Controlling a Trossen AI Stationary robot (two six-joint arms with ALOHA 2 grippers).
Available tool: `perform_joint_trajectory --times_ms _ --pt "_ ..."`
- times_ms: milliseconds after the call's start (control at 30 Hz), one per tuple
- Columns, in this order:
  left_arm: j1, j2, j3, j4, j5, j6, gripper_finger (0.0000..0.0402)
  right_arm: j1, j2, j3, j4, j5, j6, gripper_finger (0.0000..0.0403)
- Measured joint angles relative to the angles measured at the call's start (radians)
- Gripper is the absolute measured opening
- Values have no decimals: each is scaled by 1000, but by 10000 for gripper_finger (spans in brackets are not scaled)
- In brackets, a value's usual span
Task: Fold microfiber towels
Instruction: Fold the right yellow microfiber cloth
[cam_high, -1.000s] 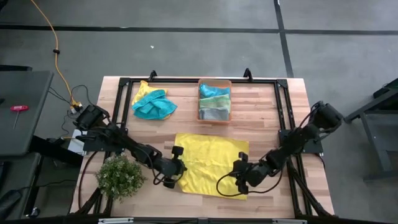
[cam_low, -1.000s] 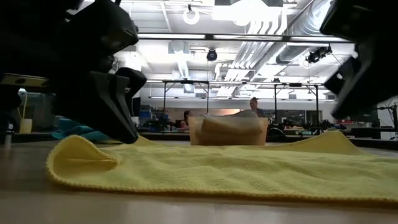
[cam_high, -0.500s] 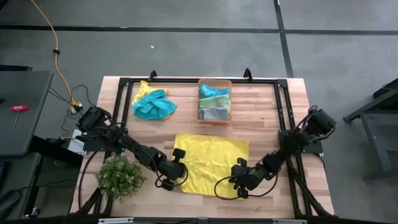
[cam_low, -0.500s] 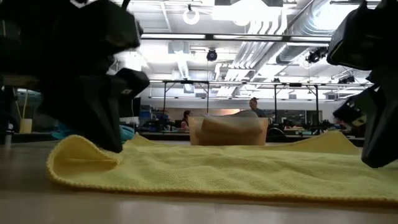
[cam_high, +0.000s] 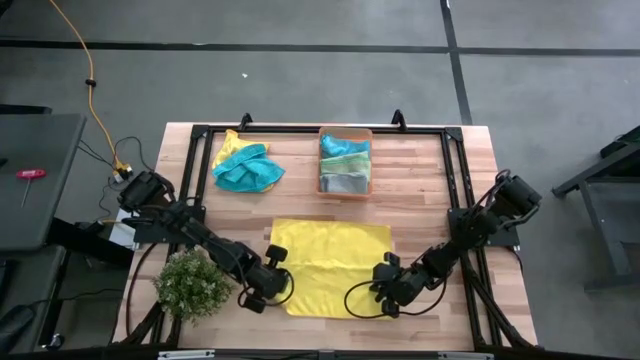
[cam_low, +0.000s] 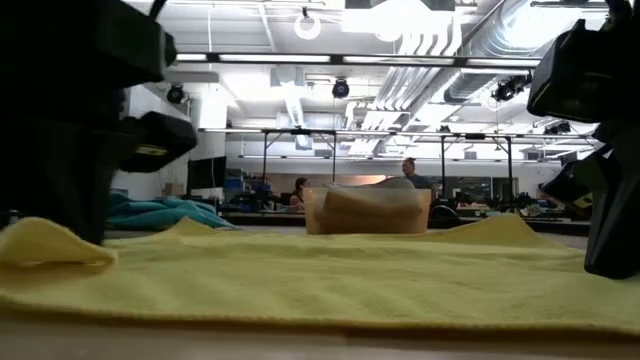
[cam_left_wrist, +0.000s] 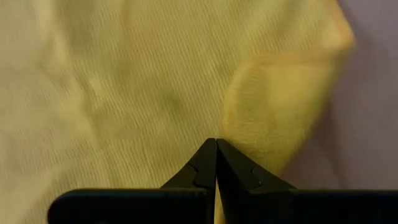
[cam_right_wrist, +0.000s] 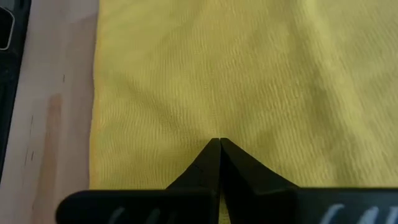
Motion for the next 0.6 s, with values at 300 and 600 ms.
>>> perform_joint_trajectory --times_ms 300,600 --pt "-68 -5 19 -106 59 -108 0 -1 -2 4 -83 58 74 0" --pt "-130 -1 210 -302 97 -89 0 -4 -3 2 -106 69 74 0"
